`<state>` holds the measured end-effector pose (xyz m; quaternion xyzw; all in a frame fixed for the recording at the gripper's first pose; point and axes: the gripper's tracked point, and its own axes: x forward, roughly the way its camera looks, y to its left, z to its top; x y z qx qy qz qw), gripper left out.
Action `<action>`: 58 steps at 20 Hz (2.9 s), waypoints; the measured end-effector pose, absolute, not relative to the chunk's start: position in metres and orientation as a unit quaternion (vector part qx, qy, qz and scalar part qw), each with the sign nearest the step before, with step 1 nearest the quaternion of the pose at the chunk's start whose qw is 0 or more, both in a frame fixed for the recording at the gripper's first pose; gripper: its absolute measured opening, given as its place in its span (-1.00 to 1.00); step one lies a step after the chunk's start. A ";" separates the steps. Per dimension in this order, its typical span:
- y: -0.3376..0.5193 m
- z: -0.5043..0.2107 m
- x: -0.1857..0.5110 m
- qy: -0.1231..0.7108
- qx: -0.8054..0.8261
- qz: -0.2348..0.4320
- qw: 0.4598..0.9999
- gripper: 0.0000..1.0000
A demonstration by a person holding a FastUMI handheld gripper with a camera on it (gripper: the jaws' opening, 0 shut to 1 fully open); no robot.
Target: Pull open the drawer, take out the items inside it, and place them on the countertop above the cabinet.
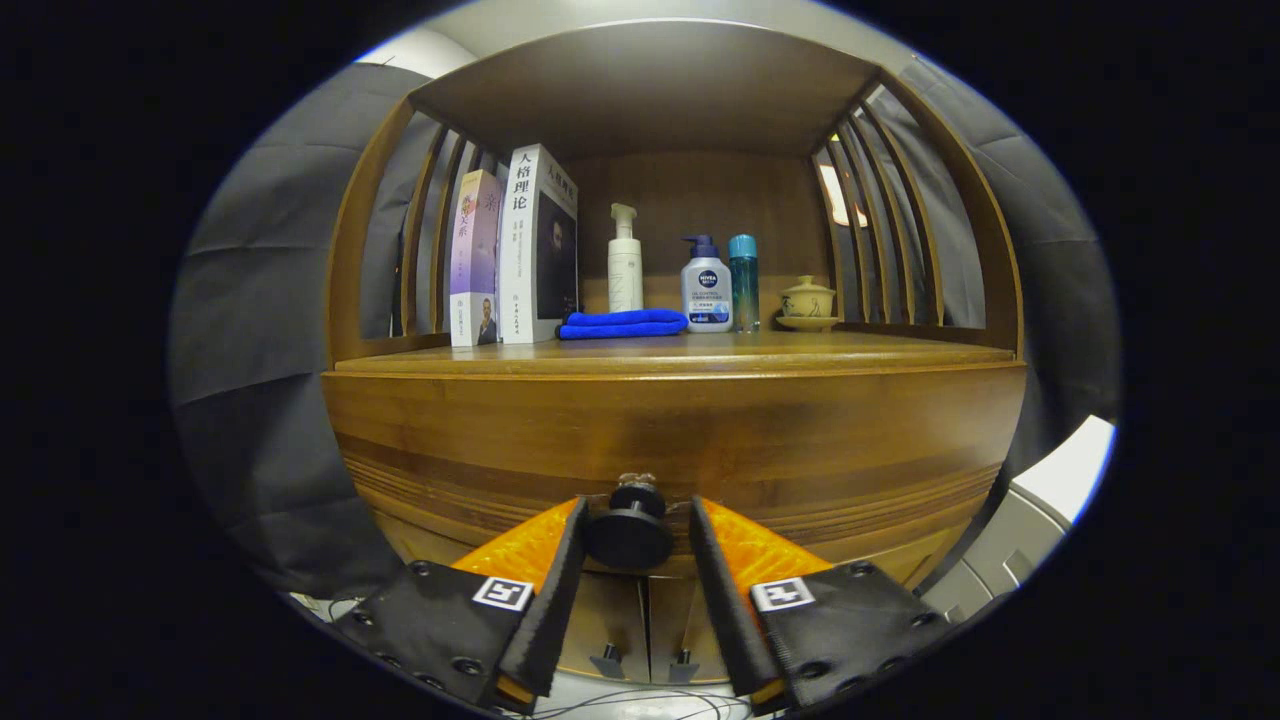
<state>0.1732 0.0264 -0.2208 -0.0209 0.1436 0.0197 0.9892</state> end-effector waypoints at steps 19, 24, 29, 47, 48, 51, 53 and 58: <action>0.026 -0.219 0.129 0.175 0.003 0.019 0.984 -0.46; 0.029 -0.216 0.106 0.179 0.005 0.025 0.983 -0.47; 0.031 -0.213 0.080 0.184 0.006 0.034 0.982 -0.47; 0.039 -0.215 -0.014 0.201 -0.010 0.093 0.975 -0.47; 0.040 -0.216 -0.019 0.204 -0.010 0.098 0.974 -0.46; 0.046 -0.217 -0.033 0.211 -0.011 0.112 0.971 -0.47; 0.049 -0.217 -0.041 0.213 -0.019 0.120 0.970 -0.47; 0.049 -0.219 -0.054 0.222 -0.020 0.126 0.967 -0.47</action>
